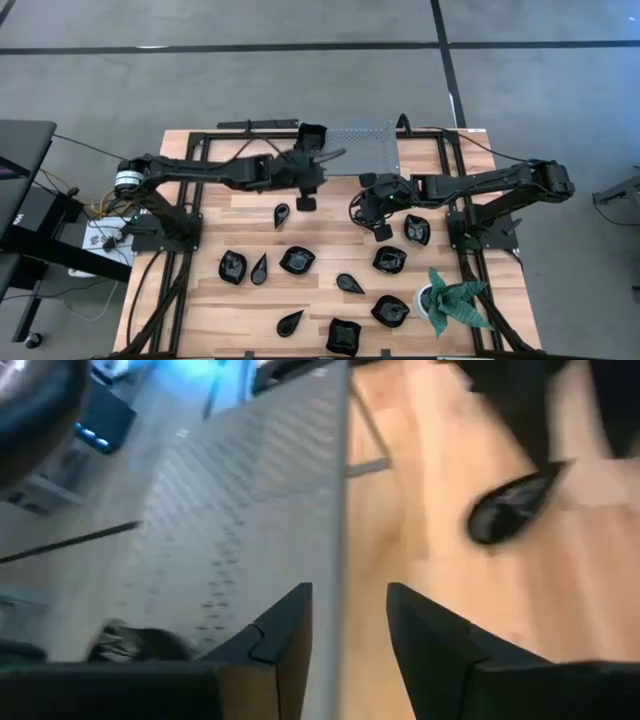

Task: Pick & Place Mini shaped plates
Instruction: Stack the distorted square plate on top of the distorted plate on the shelf

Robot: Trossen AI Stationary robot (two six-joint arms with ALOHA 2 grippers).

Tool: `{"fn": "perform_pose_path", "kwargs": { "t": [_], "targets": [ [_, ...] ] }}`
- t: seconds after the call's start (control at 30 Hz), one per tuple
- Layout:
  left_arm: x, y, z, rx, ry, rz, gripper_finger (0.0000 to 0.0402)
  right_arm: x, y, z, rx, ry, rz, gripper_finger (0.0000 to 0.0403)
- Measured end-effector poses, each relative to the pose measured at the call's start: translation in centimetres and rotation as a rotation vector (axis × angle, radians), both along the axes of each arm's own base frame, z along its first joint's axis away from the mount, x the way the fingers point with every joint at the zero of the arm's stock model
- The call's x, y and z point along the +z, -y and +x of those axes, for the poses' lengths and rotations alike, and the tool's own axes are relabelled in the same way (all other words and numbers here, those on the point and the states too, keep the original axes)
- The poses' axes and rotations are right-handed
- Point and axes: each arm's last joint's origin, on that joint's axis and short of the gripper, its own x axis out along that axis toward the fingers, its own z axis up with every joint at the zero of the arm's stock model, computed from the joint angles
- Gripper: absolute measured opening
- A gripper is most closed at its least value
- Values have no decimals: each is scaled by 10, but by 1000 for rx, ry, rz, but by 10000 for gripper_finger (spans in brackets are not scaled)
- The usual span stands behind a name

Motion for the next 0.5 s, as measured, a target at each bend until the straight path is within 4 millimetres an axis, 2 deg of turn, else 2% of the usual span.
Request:
{"fn": "perform_pose_path", "kwargs": {
  "t": [0.37, 0.5],
  "targets": [
    [-19, 70, -17, 45, -161, -258, 120, 0, 0, 0, -33, 1, 48, 141],
    [-20, 94, -20, -15, -174, -390, 120, 0, -1, 0, -34, 3, 50, 143]
  ]
}}
